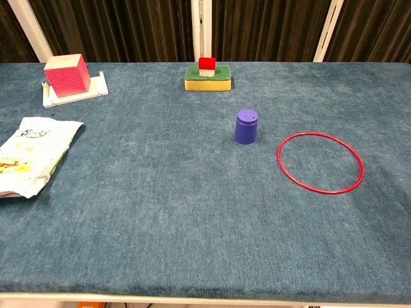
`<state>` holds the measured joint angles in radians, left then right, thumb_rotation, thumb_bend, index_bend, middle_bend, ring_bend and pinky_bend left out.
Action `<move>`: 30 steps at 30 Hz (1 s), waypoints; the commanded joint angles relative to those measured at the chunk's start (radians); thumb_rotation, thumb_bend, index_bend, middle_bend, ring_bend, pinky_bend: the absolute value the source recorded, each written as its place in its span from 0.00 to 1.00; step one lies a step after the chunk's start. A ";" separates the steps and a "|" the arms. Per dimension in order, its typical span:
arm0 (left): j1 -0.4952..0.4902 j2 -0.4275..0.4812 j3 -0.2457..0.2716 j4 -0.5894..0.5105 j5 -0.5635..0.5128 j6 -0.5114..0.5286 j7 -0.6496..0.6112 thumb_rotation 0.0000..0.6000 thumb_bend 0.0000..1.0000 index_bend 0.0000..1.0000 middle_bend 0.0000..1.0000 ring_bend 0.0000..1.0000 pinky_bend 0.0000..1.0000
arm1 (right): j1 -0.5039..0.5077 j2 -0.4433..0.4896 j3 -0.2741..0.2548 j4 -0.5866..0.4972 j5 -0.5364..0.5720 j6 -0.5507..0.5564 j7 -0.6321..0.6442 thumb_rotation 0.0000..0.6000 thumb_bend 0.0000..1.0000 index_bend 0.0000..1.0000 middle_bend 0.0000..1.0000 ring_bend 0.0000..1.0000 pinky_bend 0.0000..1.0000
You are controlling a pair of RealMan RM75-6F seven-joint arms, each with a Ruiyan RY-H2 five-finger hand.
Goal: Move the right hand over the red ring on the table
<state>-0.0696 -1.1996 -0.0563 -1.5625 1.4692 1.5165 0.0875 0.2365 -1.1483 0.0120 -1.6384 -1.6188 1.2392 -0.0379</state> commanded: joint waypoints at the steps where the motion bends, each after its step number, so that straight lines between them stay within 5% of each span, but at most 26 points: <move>1: -0.002 0.001 0.003 -0.003 0.002 -0.005 0.002 1.00 0.09 0.17 0.11 0.00 0.00 | 0.072 -0.089 -0.006 0.091 -0.014 -0.093 -0.040 1.00 0.27 0.40 0.19 0.00 0.00; 13: 0.000 -0.002 0.005 0.001 -0.010 -0.016 -0.003 1.00 0.09 0.17 0.11 0.00 0.00 | 0.145 -0.257 -0.034 0.286 -0.058 -0.140 0.011 1.00 0.31 0.41 0.20 0.00 0.00; 30: 0.001 -0.009 0.005 0.022 -0.016 -0.023 -0.025 1.00 0.09 0.17 0.10 0.00 0.00 | 0.174 -0.331 -0.051 0.376 -0.054 -0.122 0.038 1.00 0.33 0.52 0.23 0.00 0.00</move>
<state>-0.0690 -1.2082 -0.0513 -1.5406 1.4531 1.4930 0.0633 0.4091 -1.4776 -0.0384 -1.2640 -1.6733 1.1166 -0.0002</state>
